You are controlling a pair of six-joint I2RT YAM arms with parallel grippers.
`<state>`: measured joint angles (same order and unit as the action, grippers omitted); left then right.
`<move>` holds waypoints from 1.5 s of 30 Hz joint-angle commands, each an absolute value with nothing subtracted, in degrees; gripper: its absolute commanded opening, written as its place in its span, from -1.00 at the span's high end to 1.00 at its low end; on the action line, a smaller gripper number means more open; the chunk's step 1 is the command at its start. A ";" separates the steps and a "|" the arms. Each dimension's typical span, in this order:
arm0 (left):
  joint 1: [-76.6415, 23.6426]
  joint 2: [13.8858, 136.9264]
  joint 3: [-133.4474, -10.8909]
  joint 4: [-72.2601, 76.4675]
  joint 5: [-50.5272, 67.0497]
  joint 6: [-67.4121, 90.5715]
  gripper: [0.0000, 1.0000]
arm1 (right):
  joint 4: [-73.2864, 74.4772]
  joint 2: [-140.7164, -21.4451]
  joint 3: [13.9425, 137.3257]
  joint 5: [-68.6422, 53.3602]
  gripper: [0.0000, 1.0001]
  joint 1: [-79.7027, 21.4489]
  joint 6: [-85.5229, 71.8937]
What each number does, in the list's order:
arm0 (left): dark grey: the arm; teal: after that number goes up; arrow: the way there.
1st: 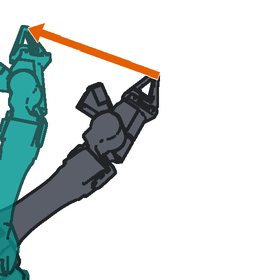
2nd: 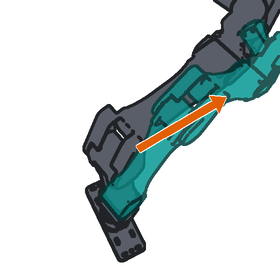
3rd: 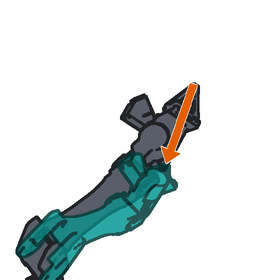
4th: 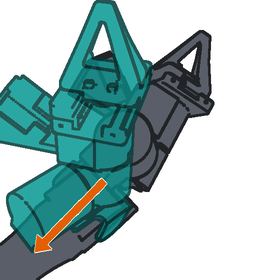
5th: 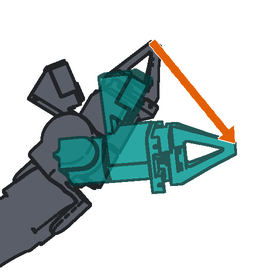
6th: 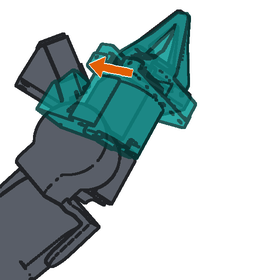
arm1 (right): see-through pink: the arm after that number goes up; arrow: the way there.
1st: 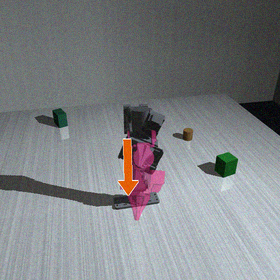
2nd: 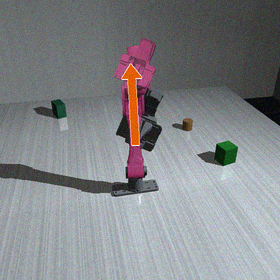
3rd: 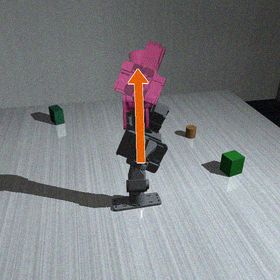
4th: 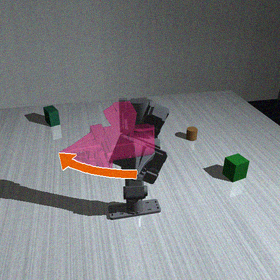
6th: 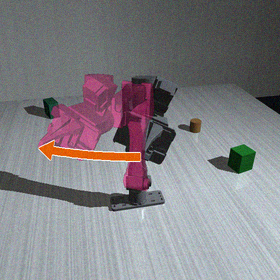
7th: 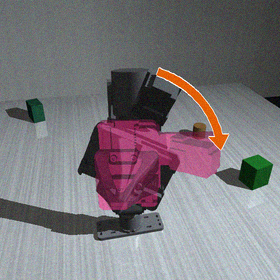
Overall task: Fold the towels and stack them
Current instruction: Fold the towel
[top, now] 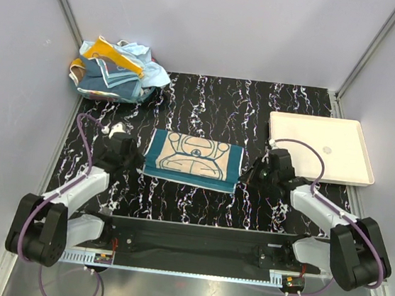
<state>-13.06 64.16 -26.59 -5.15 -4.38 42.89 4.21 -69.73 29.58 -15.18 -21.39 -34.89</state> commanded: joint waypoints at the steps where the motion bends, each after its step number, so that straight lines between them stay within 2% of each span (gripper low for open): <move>1: -12.92 61.35 -27.60 -4.83 -5.89 41.57 0.97 | 5.09 -67.59 31.46 -13.80 0.95 -21.71 -34.54; 10: -12.83 57.66 -28.04 -7.65 -7.29 41.66 0.94 | 7.73 -64.25 32.43 -13.80 0.95 -21.80 -34.54; 19: -12.83 58.54 -24.97 -5.98 -6.50 42.71 0.89 | 3.79 -66.18 28.39 -15.90 0.93 -21.88 -36.03; 21: -12.92 58.53 -23.65 -5.19 -6.24 43.06 0.80 | 2.55 -66.62 27.25 -16.17 0.78 -21.88 -36.30; 22: -12.83 58.54 -23.29 -5.01 -6.07 43.15 0.69 | 2.29 -66.80 26.99 -16.61 0.70 -21.97 -36.39; 24: -12.92 58.10 -23.20 -5.71 -5.54 43.24 0.53 | 2.11 -66.54 26.46 -16.79 0.45 -21.97 -36.39; 25: -12.83 57.57 -23.38 -6.06 -5.28 43.07 0.35 | 3.07 -66.01 26.46 -16.53 0.38 -21.97 -36.39; 26: -12.83 56.96 -23.90 -7.02 -5.10 42.98 0.30 | 3.95 -65.40 26.63 -16.18 0.24 -21.97 -36.21; 29: -12.83 53.88 -26.96 -11.06 -5.80 42.28 0.18 | 8.25 -61.88 28.03 -13.72 0.04 -21.97 -35.42; 34: -13.01 52.12 -32.34 -13.98 -5.46 41.40 0.16 | 13.44 -59.94 32.42 -8.97 0.01 -21.97 -34.89; 45: -17.48 69.23 -38.93 -8.27 -0.79 40.26 0.01 | 10.55 -70.56 35.86 -8.79 0.06 -22.41 -35.07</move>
<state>-15.97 65.39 -36.27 -12.34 -2.92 41.54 12.60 -68.27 34.17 -10.85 -21.67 -35.57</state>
